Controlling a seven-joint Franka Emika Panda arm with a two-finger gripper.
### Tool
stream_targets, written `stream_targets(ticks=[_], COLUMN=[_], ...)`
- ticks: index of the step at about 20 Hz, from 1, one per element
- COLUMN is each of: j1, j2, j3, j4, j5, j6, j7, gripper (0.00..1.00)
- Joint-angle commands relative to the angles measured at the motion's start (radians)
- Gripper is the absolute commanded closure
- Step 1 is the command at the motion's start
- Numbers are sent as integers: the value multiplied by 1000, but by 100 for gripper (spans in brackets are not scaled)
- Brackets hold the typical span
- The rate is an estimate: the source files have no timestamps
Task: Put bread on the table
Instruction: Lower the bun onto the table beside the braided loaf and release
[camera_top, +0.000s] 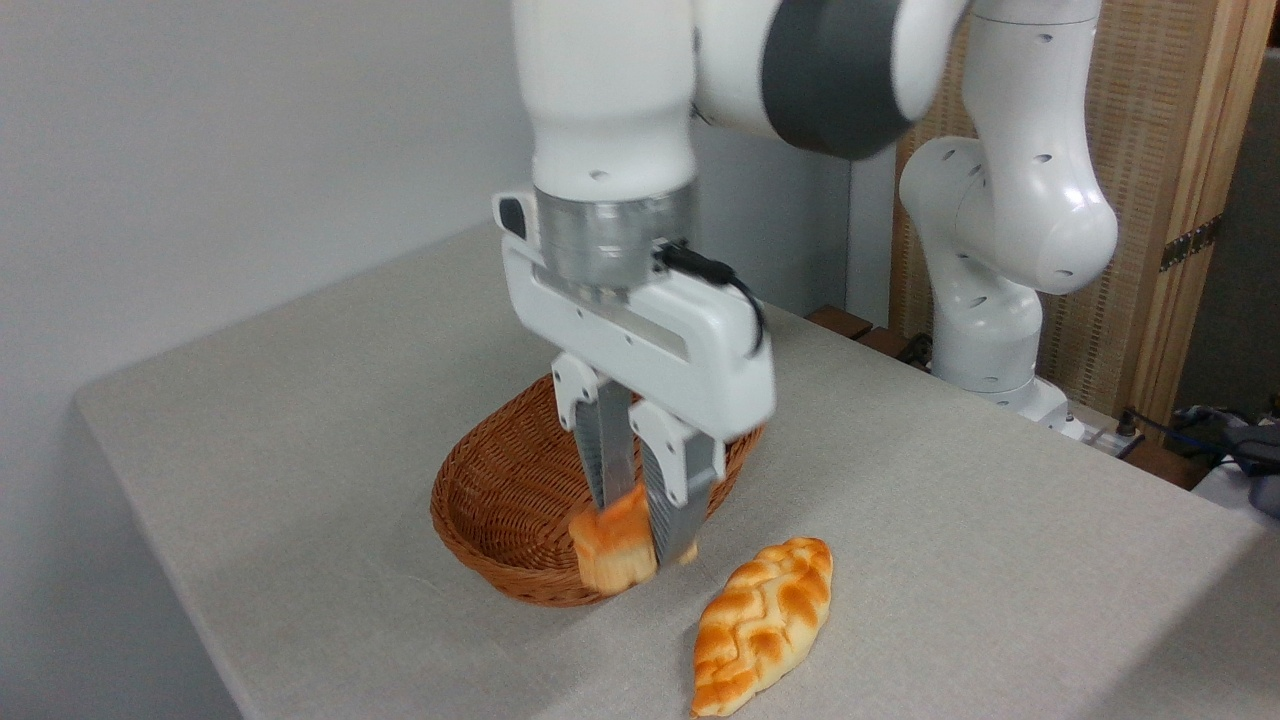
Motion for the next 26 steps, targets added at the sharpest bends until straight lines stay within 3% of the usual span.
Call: stream_targets(ticks=[1,4,8,26], j1=[-11,-11,-14,-23], j2=[41,75,81,112], j3=[60,62,58,45], j4=[21,14,-6,-5], j5=[-39,-45,-45,-43], j6=[98,153,167,163], j7=[13,8,-1,5], gripper=[46,44,0,0])
